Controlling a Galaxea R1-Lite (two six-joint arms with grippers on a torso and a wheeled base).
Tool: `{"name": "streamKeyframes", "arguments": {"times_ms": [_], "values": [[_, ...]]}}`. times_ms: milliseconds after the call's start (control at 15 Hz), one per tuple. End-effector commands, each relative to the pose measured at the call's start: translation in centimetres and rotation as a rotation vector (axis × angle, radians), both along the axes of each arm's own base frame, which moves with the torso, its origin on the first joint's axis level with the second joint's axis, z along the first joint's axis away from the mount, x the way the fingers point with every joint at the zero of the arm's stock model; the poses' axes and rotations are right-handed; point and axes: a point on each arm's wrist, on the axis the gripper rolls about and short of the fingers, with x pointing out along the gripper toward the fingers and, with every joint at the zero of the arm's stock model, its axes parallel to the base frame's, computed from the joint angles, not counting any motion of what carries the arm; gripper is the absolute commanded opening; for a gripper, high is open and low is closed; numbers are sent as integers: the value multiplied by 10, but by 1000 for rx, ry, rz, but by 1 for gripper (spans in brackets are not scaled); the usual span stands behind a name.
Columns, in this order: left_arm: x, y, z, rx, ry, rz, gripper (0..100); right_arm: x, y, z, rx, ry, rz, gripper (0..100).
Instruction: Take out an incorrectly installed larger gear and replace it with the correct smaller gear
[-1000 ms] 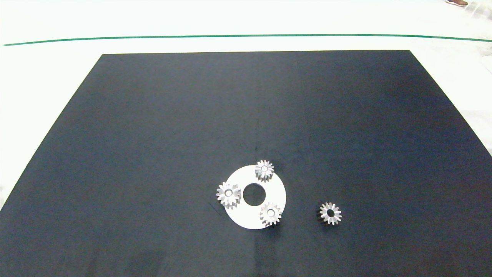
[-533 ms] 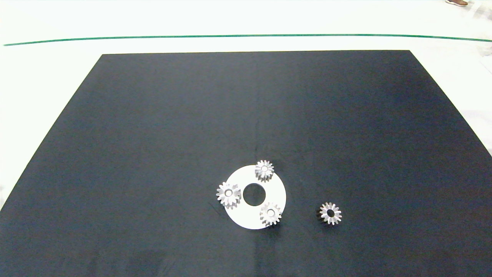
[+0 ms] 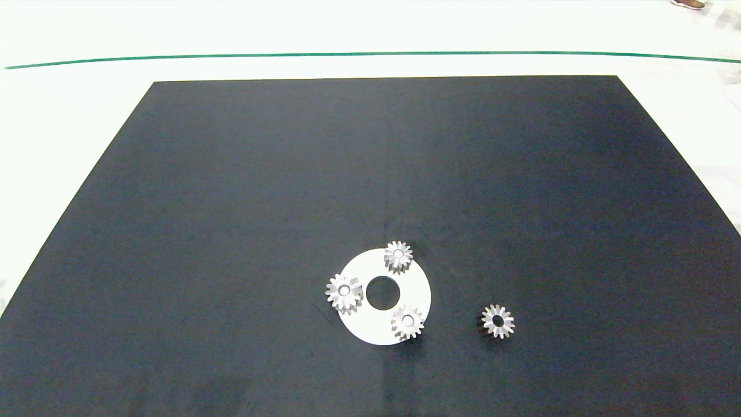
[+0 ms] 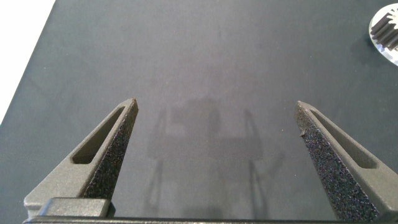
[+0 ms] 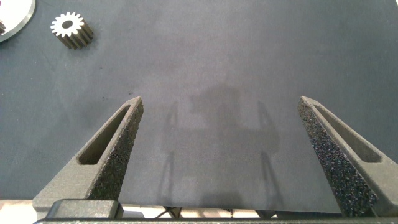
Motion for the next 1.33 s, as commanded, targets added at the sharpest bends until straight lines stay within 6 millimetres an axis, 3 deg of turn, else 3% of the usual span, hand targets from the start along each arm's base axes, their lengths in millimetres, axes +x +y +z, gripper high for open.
{"name": "streamKeyframes", "arguments": {"times_ms": [67,267,467,667,933,1133,1333], "values": [[0,0,1,22,2,-2,100,0,0,0,-1,2,-11,100],[-3,0,23,143,63,-8,100,-1,0,17,-38,17,-15,100],[21,0,76,193,175,-34,100,6,0,73,-64,61,3,100],[61,-5,123,209,259,-161,100,35,1,128,-136,99,57,100],[98,-25,179,267,459,-365,100,75,8,178,-171,132,195,100],[142,-69,186,241,588,-515,100,96,20,202,-182,175,326,100],[176,-112,182,320,656,-562,100,115,39,204,-202,221,476,100]]}}
